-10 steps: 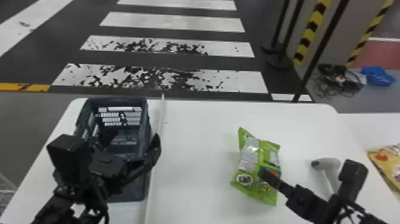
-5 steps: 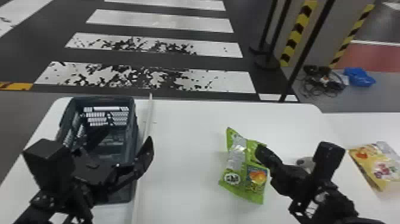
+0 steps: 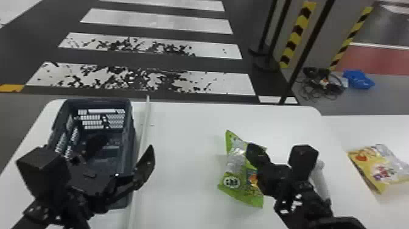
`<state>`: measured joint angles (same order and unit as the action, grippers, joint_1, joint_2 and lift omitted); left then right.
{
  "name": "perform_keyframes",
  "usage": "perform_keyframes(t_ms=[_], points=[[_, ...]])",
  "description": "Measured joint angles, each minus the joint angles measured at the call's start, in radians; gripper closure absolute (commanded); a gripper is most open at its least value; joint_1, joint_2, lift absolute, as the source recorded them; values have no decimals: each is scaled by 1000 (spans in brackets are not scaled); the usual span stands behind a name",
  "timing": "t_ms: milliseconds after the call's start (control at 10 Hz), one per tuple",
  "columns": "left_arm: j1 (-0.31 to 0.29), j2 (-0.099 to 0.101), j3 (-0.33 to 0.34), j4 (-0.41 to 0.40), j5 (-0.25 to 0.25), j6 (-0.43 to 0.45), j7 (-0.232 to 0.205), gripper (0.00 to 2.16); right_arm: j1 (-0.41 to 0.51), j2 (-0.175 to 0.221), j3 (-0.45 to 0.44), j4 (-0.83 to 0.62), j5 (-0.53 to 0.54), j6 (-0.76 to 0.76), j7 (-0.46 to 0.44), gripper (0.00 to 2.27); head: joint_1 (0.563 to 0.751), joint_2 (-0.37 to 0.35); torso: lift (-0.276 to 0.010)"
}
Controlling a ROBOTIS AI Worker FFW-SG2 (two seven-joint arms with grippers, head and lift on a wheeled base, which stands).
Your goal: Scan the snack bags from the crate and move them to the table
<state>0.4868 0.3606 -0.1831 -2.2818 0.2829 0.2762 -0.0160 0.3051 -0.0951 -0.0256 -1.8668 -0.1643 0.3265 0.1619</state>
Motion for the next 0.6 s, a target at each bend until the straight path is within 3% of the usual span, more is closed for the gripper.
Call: perform_keyframes(t_ms=[600], points=[[15,19,12,-34,11,-18,-4,26,-3,-11,102,148,168,-301,-76,2243,695,-80,-95]])
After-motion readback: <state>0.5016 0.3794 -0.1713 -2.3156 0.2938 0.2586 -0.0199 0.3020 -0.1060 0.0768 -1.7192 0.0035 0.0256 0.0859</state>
